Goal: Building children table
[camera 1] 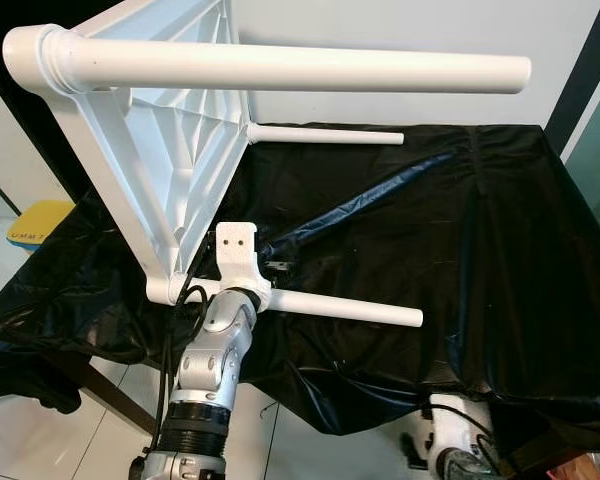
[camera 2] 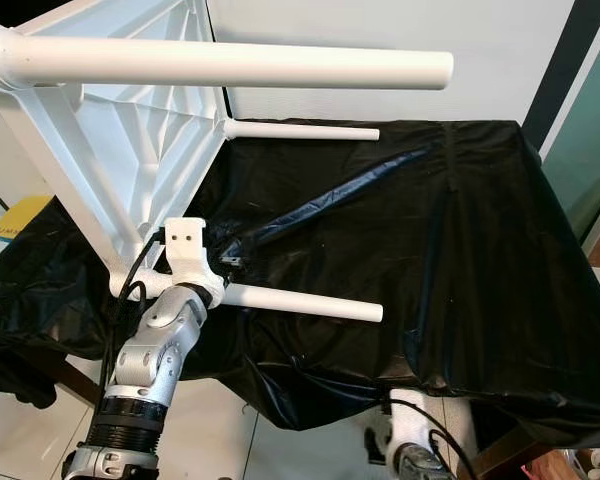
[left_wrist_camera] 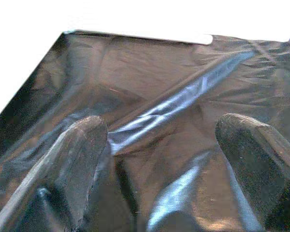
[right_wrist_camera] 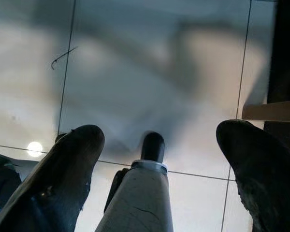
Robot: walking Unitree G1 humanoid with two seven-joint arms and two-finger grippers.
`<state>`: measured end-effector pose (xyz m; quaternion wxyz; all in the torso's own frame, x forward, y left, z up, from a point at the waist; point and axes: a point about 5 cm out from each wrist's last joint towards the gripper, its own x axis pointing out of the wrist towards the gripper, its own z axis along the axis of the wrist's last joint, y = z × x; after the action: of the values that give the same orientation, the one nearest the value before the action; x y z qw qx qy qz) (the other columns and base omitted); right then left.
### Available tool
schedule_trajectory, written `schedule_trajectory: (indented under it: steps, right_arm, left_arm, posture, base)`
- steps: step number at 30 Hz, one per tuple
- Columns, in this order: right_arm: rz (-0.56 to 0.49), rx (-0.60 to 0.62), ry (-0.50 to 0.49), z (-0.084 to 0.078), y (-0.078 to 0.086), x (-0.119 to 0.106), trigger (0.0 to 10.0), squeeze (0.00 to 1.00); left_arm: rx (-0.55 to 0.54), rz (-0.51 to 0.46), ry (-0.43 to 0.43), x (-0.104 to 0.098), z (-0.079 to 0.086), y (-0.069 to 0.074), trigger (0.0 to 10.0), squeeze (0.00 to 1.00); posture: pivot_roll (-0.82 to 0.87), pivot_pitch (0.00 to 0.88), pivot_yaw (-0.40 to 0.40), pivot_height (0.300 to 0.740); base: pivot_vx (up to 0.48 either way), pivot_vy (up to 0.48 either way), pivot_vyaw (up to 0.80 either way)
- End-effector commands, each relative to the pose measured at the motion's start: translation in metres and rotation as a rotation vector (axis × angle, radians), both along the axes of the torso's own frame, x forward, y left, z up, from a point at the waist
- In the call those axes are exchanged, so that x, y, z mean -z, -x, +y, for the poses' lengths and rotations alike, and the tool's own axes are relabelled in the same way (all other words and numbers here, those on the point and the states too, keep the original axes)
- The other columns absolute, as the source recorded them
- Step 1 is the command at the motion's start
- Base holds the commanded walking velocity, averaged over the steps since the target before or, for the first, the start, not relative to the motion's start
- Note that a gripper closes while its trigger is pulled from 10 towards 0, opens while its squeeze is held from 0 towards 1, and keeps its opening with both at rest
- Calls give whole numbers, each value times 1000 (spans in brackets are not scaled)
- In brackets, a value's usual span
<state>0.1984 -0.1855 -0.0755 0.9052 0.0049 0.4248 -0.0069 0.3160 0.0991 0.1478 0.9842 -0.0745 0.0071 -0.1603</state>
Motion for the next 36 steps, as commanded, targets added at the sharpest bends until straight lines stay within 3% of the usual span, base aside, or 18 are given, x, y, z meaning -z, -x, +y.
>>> schedule_trajectory:
  steps: [1,4,11,19,28,36]
  right_arm:
    - [-25,-15,7,1,-3,-2,10000,0]
    - [-11,50,22,-13,8,2,10000,0]
    - [20,129,34,-26,29,9,10000,0]
    - [46,159,31,-26,48,16,10000,0]
    - [67,180,47,-31,57,18,10000,0]
    - [136,182,71,-37,75,24,10000,0]
  left_arm:
    - [-29,-3,-19,2,4,1,10000,0]
    - [-32,2,-24,4,5,3,10000,0]
    - [-12,29,-12,10,4,8,10000,0]
    - [22,52,2,15,1,13,10000,0]
    - [37,74,1,21,1,17,10000,0]
    - [60,91,5,24,-1,21,10000,0]
  posture:
    - [23,3,38,740]
    - [25,4,36,740]
    - [18,13,40,740]
    - [7,28,49,740]
    - [4,37,53,740]
    - [8,38,59,740]
  base:
    - [0,0,0]
    - [0,0,0]
    - [0,0,0]
    - [0,0,0]
    - [0,0,0]
    - [0,0,0]
